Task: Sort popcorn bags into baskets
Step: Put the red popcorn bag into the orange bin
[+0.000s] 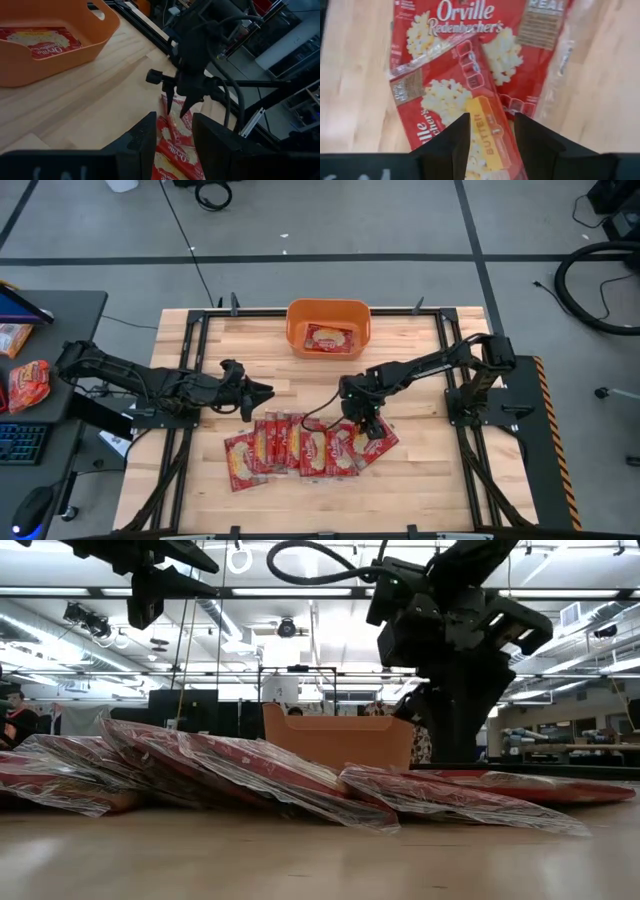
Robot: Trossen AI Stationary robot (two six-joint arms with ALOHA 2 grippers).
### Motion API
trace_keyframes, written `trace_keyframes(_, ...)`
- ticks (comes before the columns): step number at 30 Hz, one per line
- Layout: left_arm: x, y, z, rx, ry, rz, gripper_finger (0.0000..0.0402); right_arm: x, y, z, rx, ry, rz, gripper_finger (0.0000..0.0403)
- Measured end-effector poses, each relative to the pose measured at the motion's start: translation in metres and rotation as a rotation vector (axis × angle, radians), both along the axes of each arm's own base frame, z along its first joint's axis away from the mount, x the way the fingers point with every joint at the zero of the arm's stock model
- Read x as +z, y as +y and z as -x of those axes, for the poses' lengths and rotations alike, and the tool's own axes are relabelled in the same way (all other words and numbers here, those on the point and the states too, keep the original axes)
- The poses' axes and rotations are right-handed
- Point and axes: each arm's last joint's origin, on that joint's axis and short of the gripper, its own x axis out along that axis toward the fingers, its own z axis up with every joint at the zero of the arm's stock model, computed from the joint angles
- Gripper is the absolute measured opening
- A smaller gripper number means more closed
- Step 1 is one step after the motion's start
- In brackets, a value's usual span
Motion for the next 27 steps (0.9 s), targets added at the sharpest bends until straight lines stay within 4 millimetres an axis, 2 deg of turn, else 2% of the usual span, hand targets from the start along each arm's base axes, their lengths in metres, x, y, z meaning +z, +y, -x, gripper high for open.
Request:
trace_keyframes(7,-0.001,0.000,0.000,0.002,0.007,-0.003,0.0131,-0.019,-0.001,-0.002,0.050,0.046,0.007,0.0156)
trace_keyframes(14,-0.001,0.000,0.000,-0.011,0.013,0.001,0.0131,-0.033,0.002,-0.005,0.133,0.053,0.093,0.0149)
trace_keyframes(18,-0.001,-0.001,0.000,-0.027,0.016,0.006,0.0131,-0.033,0.001,-0.005,0.141,0.043,0.136,0.0114)
trace_keyframes(24,-0.001,-0.001,0.000,-0.029,0.017,0.006,0.0131,-0.034,0.000,-0.005,0.132,0.044,0.138,0.0034)
trace_keyframes(27,-0.001,-0.001,0.000,-0.029,0.017,0.006,0.0131,-0.026,-0.001,-0.007,0.128,0.063,0.128,0.0008)
